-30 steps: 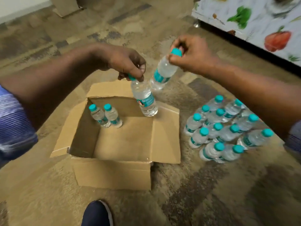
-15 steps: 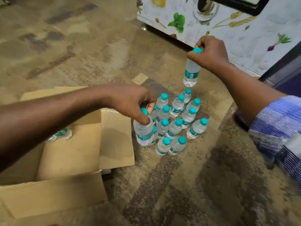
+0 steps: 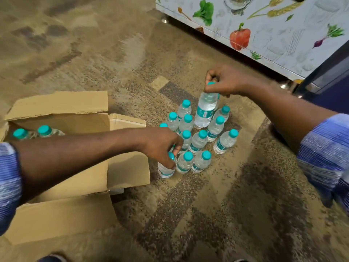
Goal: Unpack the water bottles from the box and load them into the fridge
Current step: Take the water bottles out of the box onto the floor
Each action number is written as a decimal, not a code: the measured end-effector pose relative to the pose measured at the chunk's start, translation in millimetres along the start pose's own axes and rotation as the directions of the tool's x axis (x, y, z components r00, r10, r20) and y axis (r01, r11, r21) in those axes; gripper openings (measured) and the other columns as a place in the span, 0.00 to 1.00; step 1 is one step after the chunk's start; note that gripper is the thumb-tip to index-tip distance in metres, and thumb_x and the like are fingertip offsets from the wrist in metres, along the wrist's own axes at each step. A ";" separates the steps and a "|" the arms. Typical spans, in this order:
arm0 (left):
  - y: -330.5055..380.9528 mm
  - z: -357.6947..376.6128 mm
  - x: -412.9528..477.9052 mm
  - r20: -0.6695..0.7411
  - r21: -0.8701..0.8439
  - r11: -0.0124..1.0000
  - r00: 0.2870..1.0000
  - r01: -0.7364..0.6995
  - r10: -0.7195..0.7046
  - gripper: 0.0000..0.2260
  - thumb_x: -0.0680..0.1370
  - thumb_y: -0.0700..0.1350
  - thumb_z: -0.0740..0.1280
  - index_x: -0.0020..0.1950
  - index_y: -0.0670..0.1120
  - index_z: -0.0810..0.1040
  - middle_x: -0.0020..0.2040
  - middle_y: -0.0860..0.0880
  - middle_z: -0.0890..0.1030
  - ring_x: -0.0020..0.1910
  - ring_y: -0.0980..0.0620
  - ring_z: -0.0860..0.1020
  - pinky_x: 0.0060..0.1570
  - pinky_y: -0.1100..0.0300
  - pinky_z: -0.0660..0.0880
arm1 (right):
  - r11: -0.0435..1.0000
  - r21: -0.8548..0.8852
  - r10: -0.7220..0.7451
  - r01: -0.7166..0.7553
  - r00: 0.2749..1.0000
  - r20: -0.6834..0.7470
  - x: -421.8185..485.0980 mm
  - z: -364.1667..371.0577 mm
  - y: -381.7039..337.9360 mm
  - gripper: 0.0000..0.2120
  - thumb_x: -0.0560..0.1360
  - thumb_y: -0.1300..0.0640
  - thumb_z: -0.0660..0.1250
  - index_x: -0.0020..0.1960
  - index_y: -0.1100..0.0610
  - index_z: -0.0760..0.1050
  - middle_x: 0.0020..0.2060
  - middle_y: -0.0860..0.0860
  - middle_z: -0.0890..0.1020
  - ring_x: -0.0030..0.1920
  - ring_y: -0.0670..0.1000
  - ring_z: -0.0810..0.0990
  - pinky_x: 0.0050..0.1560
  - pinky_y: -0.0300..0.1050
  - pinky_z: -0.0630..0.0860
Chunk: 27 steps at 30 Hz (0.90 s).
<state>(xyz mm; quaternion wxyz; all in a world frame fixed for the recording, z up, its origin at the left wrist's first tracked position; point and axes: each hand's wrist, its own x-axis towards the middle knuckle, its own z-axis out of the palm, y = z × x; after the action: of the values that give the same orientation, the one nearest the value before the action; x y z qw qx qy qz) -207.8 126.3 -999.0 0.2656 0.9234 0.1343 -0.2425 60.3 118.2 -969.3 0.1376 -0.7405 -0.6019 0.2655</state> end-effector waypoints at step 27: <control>-33.2 22.5 7.1 0.019 -0.164 0.982 0.995 0.095 -0.093 0.13 0.74 0.54 0.73 0.54 0.49 0.77 0.39 0.54 0.78 0.38 0.55 0.76 0.38 0.61 0.70 | 0.756 -0.654 0.157 0.029 0.962 0.224 26.4 61.6 1.7 0.16 0.75 0.42 0.68 0.48 0.55 0.77 0.40 0.51 0.82 0.41 0.52 0.80 0.39 0.46 0.76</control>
<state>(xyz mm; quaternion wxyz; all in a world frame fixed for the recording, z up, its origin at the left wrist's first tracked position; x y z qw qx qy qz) -222.7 142.0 -1033.5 0.3299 0.8895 0.1959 -0.2483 30.8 136.0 -1026.7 -0.2194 -0.7198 -0.6434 0.1404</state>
